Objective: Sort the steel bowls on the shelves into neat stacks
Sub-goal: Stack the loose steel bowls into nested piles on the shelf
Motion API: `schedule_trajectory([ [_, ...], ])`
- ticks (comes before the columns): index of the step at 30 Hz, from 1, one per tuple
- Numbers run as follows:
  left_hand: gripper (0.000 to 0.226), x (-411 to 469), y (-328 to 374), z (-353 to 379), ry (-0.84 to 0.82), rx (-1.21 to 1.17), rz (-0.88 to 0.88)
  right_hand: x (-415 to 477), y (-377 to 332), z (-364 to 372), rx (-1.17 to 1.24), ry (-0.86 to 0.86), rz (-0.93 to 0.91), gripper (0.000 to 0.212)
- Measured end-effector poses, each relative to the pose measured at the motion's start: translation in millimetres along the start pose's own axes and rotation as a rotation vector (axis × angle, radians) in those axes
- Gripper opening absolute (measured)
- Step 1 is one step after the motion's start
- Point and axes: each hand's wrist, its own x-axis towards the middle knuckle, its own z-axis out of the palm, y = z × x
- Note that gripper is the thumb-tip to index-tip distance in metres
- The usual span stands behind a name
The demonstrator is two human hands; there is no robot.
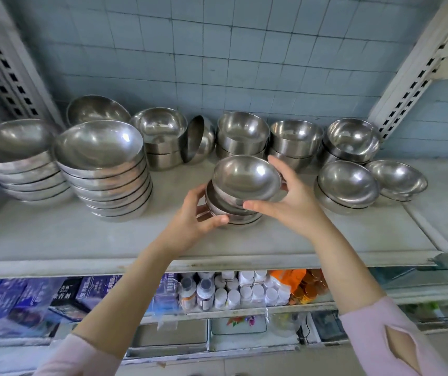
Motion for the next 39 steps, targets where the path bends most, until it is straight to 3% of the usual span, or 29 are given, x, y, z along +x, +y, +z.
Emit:
schedule_trajectory([
  [12,0.079,3.3,-2.1,0.1,0.0,0.044,0.013,0.6,9.7,18.4,-0.046,-0.019,0.025,0.114],
  [18,0.081,-0.8,1.4,10.0,0.093,0.045,0.01,-4.9,10.6,8.9,-0.049,-0.07,0.042,0.12],
  [24,0.082,0.5,6.9,37.5,0.17,0.038,0.029,-13.8,37.3,-48.8,-0.124,0.371,0.048,0.098],
  [27,0.083,6.8,9.3,54.7,0.195,0.031,0.031,-8.6,67.7,-83.3,-0.267,0.507,0.122,0.103],
  [35,0.091,9.8,10.4,68.2,0.219,0.081,0.002,17.2,103.3,-113.1,-0.564,0.344,0.22,0.118],
  [39,0.094,8.7,9.4,66.9,0.215,0.109,-0.007,26.9,117.2,-121.0,-0.562,0.328,0.26,0.122],
])
